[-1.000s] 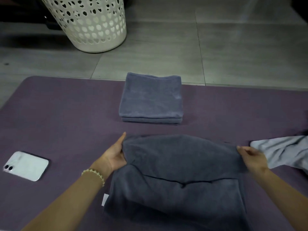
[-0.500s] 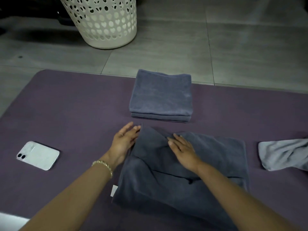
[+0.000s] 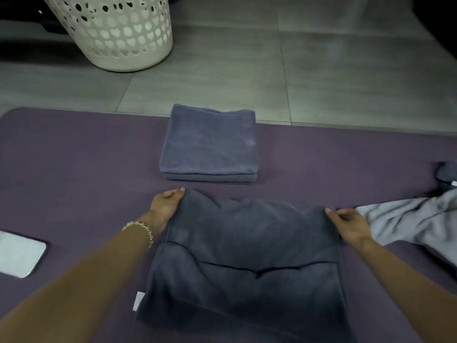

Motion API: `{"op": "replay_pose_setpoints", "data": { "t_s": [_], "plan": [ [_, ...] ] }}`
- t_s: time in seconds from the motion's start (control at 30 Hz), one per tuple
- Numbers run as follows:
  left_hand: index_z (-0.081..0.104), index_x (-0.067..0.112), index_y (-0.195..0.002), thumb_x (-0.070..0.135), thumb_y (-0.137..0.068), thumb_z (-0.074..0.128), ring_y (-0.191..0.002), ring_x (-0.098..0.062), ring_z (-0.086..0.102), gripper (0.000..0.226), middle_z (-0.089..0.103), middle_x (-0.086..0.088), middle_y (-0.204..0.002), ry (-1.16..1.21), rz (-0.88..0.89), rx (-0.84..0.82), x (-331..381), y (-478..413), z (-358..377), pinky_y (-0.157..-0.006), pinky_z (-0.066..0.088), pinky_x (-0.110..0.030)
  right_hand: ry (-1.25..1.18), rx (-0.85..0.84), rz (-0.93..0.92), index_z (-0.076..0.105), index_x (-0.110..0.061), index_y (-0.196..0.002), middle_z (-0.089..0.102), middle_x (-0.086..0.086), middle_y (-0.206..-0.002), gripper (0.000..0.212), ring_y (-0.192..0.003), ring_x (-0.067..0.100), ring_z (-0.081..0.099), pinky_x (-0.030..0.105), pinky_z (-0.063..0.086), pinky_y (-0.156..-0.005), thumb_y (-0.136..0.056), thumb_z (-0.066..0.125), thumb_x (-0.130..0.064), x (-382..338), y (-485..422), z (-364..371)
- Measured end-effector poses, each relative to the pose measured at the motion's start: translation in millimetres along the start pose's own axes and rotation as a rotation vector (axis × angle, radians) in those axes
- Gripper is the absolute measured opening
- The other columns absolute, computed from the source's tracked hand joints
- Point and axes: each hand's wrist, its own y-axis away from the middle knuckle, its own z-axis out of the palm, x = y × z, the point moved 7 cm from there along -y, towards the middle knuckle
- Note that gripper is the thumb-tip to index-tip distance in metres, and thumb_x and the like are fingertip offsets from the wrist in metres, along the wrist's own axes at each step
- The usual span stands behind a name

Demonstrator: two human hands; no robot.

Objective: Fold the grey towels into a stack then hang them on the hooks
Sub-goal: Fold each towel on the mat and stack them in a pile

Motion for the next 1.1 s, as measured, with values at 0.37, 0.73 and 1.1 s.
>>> {"op": "replay_pose_setpoints", "data": {
  "t_s": [0.37, 0.73, 1.1],
  "plan": [
    [0.06, 0.005, -0.099, 0.032, -0.082, 0.071, -0.104, -0.03, 0.058, 0.033, 0.057, -0.009, -0.098, -0.427, 0.268, 0.12, 15, -6, -11, -0.08, 0.044, -0.032, -0.109, 0.132, -0.032, 0.057, -0.003, -0.091, 0.058, 0.007, -0.087, 0.022, -0.08, 0.022, 0.053, 0.03, 0.043, -0.076, -0.084, 0.071, -0.018, 1, -18, -13],
    [0.061, 0.032, -0.097, 0.102, -0.044, 0.026, -0.101, -0.007, 0.055, 0.094, 0.062, 0.013, -0.102, -1.53, 0.527, -0.547, -29, 77, 0, -0.091, 0.04, -0.023, 0.46, -0.682, -0.293, 0.06, -0.028, -0.085, 0.057, -0.012, -0.088, 0.059, -0.081, 0.002, 0.054, 0.015, 0.042, -0.073, -0.051, 0.07, -0.076, 15, 93, 29],
    [0.066, 0.012, -0.117, 0.036, -0.048, 0.093, -0.101, -0.021, 0.068, 0.078, 0.07, -0.008, -0.113, -0.047, -0.106, -0.633, -6, 75, -16, -0.076, 0.059, -0.03, -0.668, -0.591, 0.113, 0.071, -0.011, -0.102, 0.072, 0.009, -0.106, 0.044, -0.092, 0.014, 0.07, 0.022, 0.058, -0.071, -0.063, 0.085, -0.026, 7, 72, -9]
  ]
}}
